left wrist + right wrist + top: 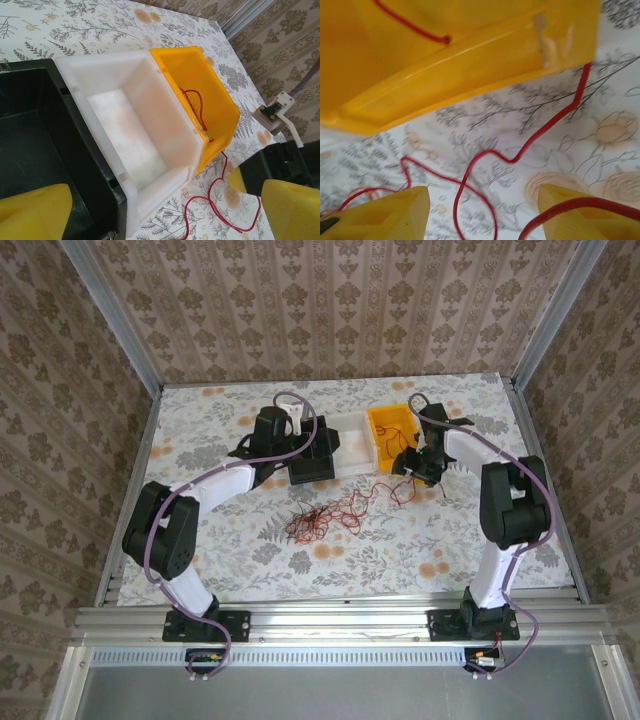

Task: Untangle the cables

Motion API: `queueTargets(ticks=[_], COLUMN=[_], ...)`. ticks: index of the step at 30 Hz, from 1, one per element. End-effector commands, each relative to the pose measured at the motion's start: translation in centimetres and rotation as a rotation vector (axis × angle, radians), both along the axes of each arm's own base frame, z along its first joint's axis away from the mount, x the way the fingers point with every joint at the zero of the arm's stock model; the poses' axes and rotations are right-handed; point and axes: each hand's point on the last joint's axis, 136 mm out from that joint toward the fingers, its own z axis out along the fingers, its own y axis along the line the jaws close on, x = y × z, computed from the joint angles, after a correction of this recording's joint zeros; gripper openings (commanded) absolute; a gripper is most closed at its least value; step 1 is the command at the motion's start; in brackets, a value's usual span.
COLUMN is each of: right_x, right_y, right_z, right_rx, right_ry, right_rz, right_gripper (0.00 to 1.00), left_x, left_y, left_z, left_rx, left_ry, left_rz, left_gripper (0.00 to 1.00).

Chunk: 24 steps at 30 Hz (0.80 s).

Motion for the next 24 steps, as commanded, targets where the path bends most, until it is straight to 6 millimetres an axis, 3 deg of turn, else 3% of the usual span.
queueTargets(ticks=[1,10,18,22,24], right_x=[0.0,0.9,-0.2,-1.1,-1.6], right_y=[-2.2,-3.1,-3.5,-3.4,-3.4], right_z=[-1.2,-2.8,-3.9,-4.4,-4.6], right_rx=[-0.129,-0.201,-0.303,-0.319,-0.303], right_ry=[0.068,0.104,0.137,0.125,0.113], right_rz=[-0.031,-0.037,-0.007,-0.005,-0.015], right_gripper=[0.59,0.52,0.45,0.29,0.14], left_x=[0.2,0.3,0.4,0.5,0.5], left_y=[-0.3,-0.2,-0.1,-0.1,-0.1], left_z=[0.6,0.7,0.8,0.7,0.7], left_rx=[0.014,0.018,0.028,0.033,0.033], left_ry=[-0.024,-0.032,-0.035,-0.036,-0.033], left_rz=[-0.010,-0.006,-0.003,0.002,0.001], left_gripper=[0.97,0.97,0.96,0.96,0.96])
